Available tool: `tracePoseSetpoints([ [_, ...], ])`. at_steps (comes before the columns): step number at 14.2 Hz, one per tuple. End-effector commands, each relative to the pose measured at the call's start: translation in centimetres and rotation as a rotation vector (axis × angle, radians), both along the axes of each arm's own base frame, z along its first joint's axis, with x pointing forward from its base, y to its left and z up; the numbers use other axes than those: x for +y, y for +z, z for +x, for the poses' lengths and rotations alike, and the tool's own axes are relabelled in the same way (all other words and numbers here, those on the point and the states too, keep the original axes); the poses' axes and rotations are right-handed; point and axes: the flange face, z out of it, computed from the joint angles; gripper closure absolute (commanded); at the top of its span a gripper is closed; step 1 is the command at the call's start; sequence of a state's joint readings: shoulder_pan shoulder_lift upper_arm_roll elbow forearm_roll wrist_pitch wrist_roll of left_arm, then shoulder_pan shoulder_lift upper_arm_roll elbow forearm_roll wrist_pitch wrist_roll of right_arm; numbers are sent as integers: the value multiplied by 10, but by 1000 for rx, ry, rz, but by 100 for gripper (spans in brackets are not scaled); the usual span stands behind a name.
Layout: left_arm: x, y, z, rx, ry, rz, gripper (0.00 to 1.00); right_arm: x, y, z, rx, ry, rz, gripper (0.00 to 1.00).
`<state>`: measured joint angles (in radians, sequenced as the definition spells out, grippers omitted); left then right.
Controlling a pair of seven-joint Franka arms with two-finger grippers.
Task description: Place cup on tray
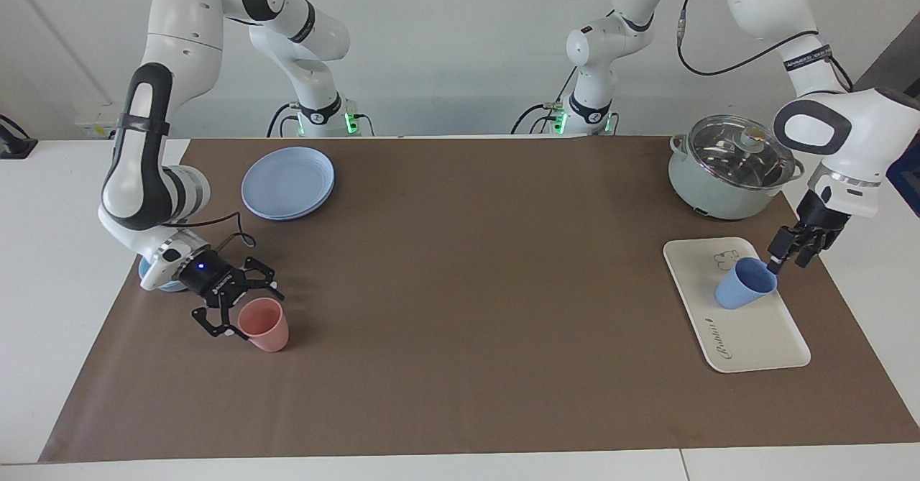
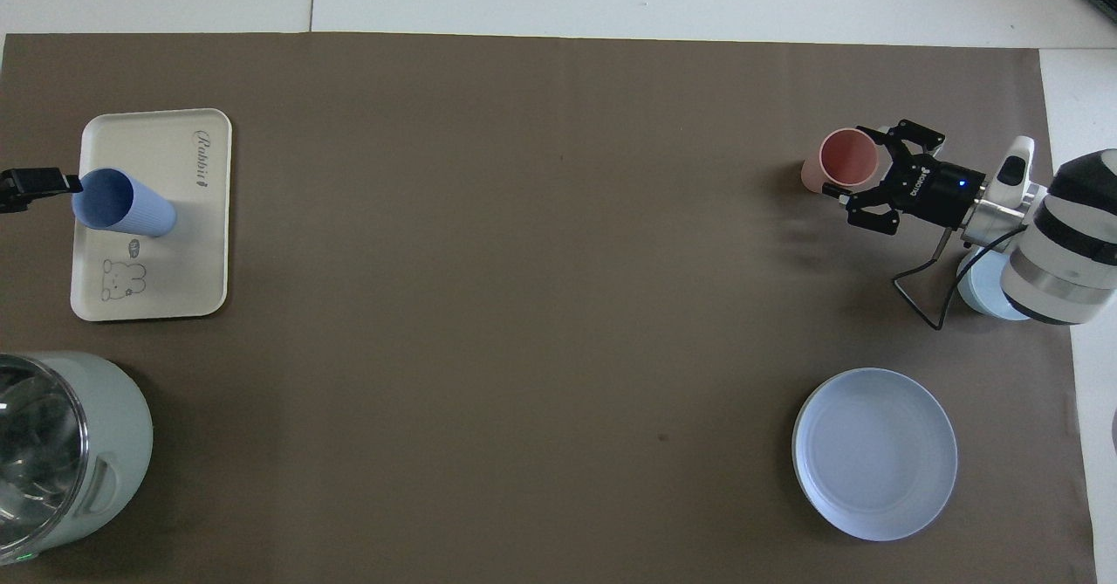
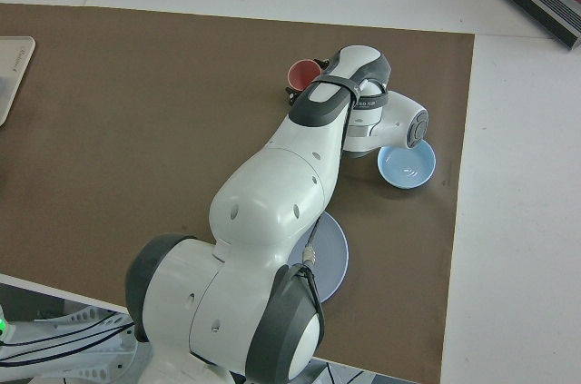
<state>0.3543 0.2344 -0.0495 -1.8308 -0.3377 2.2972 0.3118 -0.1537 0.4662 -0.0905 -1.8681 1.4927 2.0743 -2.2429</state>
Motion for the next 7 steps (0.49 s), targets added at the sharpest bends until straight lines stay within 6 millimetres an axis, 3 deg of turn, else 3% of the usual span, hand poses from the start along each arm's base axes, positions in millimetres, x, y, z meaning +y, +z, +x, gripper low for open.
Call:
tracePoseSetpoints([
  [1, -9, 58, 7, 91, -50, 23, 10, -7, 9, -3, -36, -6, 34, 0],
  [3, -60, 92, 18, 175, -101, 172, 10, -7, 22, -1, -40, -4, 31, 0],
  [5, -108, 110, 21, 222, -115, 190, 10, -5, 44, -1, -28, -14, 39, 0],
  [7, -140, 137, 7, 250, -165, 193, 8, -2, 86, -2, 2, 3, -27, 0],
])
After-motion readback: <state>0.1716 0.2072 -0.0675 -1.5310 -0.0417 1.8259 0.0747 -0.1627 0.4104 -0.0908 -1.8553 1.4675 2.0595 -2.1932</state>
